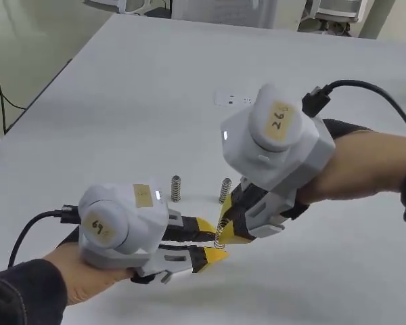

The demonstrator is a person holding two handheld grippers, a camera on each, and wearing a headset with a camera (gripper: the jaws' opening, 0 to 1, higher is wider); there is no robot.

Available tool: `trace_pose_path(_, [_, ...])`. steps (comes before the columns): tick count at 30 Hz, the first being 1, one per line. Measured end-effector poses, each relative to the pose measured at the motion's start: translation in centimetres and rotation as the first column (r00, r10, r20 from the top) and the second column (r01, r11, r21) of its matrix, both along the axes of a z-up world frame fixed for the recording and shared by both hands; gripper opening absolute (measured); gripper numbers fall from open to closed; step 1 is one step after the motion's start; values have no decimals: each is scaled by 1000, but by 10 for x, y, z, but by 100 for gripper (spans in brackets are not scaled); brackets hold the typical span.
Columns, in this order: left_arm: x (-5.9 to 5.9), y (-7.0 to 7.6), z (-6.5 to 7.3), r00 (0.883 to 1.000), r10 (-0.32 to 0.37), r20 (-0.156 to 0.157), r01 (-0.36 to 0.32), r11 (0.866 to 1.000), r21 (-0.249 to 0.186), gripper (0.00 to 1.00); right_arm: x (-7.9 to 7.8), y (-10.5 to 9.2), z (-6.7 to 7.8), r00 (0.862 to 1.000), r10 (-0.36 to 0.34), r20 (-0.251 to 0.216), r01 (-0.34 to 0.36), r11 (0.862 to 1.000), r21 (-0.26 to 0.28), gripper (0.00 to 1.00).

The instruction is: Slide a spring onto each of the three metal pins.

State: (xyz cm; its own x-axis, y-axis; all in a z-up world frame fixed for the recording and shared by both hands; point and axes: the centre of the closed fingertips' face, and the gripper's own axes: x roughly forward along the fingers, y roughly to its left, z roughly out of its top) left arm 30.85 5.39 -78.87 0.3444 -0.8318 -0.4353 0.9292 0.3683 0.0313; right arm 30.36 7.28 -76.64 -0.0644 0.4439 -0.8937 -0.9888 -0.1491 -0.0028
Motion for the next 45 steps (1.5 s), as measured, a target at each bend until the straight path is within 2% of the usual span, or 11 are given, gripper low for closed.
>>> trace_pose_path(4, [2,4,1,1000,16,-12,-17,1000,-9,17,2,-2,0,1000,-9,1,9,1000,0,13])
trace_pose_path(16, [7,23,0,994,95,-59,-98,994,-40,41,7,-8,0,999,-34,3,34,999,-2,13])
trace_pose_path(24, [11,39,-1,987,150,-61,-153,987,-46,49,10,-11,0,999,-43,7,43,999,-4,13])
trace_pose_path(37, [20,69,-2,963,260,-64,-264,962,-64,67,22,-26,3,996,-93,14,93,996,2,13])
trace_pose_path(45, [21,77,-2,951,299,-71,-304,950,-71,77,32,-38,7,992,-126,26,126,992,6,13])
